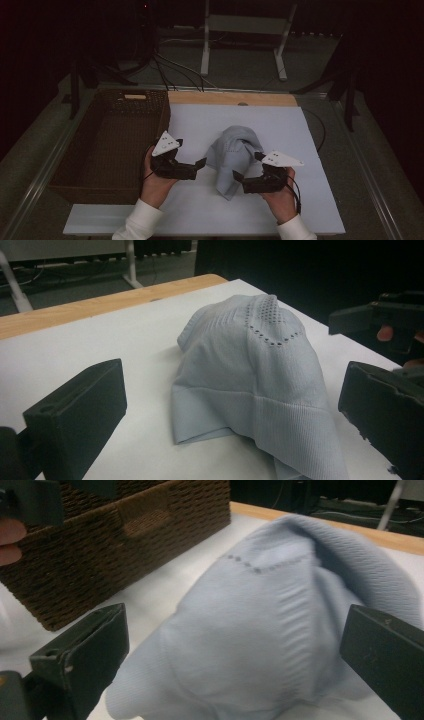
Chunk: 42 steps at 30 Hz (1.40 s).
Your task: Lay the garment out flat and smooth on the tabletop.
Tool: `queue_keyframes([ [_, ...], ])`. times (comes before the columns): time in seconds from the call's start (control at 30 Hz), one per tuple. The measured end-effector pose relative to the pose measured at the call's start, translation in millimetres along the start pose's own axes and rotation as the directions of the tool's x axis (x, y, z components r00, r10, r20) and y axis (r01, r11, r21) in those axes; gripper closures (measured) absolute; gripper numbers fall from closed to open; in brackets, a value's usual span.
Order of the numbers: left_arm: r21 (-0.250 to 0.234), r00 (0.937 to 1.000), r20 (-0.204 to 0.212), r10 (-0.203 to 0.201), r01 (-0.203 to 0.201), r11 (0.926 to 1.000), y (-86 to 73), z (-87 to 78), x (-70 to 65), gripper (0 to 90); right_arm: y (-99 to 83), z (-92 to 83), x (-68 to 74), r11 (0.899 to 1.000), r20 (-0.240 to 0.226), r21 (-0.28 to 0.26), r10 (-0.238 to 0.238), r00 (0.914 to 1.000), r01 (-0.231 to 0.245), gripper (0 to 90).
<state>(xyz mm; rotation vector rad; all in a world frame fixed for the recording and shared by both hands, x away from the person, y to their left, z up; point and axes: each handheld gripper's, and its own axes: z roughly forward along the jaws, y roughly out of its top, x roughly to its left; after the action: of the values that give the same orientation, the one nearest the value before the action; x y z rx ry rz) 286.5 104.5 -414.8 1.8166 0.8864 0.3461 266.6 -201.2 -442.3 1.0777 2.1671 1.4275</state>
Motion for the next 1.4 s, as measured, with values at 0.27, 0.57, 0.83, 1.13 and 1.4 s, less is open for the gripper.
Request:
queue_keyframes([
  [0.27,-0.007,1.0000,0.004,-0.003,0.003,1.0000,0.2,-1.2,-0.3,0.1,-2.8,20.1,6.3,0.998,-0.029,0.065,0.017,0.9994,-0.015,0.0],
  [0.57,-0.004,1.0000,0.007,0.001,-0.001,1.0000,-0.3,-1.0,-0.2,0.0,-6.2,34.1,8.2,0.992,0.013,0.127,-0.016,0.9998,0.015,0.0],
  [0.83,-0.004,1.0000,0.008,0.000,0.000,1.0000,-0.6,-1.1,-0.3,0.1,-7.4,41.3,4.9,0.988,0.053,0.157,-0.014,0.9985,0.006,0.0],
  [1.13,-0.006,0.9999,0.010,0.001,-0.001,1.0000,-0.6,-1.5,-0.1,0.1,-7.5,52.9,2.6,0.981,0.095,0.195,-0.013,0.9954,-0.006,0.0],
  [1.4,-0.010,0.9999,0.014,-0.002,0.002,0.9999,-0.4,-2.4,-0.1,0.1,-7.2,59.0,4.7,0.972,0.124,0.236,-0.036,0.9916,0.006,1.0],
])
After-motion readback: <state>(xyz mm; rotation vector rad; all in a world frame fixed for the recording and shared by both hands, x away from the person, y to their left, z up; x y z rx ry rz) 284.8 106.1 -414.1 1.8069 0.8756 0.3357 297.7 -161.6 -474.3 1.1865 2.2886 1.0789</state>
